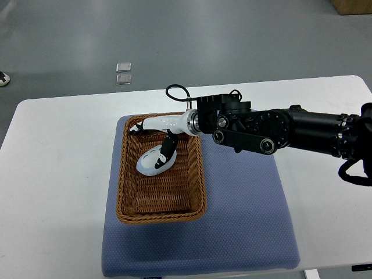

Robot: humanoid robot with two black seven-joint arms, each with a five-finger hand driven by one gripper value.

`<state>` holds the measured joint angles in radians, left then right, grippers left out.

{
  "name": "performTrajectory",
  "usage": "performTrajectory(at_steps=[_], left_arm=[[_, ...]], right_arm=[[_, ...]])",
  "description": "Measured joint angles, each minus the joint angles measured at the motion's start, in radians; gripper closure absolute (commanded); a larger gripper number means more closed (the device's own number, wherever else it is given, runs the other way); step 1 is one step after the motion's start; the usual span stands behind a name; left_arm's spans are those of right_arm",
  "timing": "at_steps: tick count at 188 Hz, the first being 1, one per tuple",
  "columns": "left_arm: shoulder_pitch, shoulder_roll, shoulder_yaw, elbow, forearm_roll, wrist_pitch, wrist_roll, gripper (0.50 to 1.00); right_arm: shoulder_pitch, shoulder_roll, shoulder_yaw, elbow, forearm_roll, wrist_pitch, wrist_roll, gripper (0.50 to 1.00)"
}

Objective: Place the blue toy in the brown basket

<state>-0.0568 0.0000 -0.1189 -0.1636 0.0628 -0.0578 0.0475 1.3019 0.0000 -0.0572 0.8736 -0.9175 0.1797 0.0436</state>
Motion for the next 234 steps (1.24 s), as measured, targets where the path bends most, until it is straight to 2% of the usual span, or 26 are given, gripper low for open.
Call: performTrajectory(at_steps=[19,54,84,131,157,204,234], left_arm=[[0.000,0.000,0.001,0.000,0.000,0.002,0.000,0.500],[0.000,0.000,0.001,0.000,0.000,0.003,0.000,0.500],[0.000,0.000,0.001,-0.002,0.002,0.003,0.000,0.500],[0.000,0.000,0.004,-0.002,0.002,0.003,0.000,0.500],[0.000,0.000,0.004,-0.002,0.002,0.003,0.000,0.500],[0.000,0.000,0.005,-0.002,0.002,0.003,0.000,0.500],[0.000,0.000,0.005,-0.002,0.002,0.002,0.000,0.500]], right_arm=[[0.006,-0.015,0.114,0.002,0.041,0.011,0.009,0.587],[-0.043,-0.103,0.366,-0.001,0.215,0.021,0.037,0.587],[-0.218,-0.164,0.634,-0.010,0.348,0.012,0.078,0.587],[-0.498,-0.151,1.027,-0.086,0.596,0.016,0.147,0.587],[-0.599,-0.127,1.082,-0.150,0.714,0.039,0.187,0.587],[-0.678,-0.074,1.082,-0.240,0.756,0.177,0.197,0.587],[-0.682,-0.065,1.074,-0.244,0.751,0.192,0.197,0.587]])
